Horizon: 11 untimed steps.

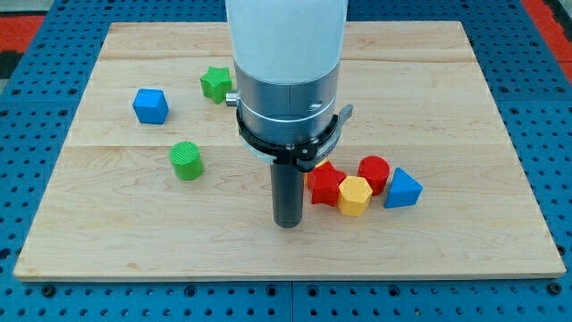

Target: Move the red star towards top right

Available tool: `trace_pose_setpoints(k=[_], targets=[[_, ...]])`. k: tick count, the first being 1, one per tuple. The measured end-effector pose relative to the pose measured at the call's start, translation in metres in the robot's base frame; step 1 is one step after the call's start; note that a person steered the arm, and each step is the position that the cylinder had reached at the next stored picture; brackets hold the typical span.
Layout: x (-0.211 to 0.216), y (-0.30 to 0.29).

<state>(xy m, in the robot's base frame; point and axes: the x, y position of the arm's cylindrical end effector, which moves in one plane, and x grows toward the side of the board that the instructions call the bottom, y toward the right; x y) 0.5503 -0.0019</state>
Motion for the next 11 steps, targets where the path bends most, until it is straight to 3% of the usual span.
trace_pose_setpoints(k=[2, 3, 7, 10, 11], targets=[[-0.006, 0.029], [-0.031, 0.045], [-0.197, 0.063], [-0.297, 0.136], [-0.242, 0.128]])
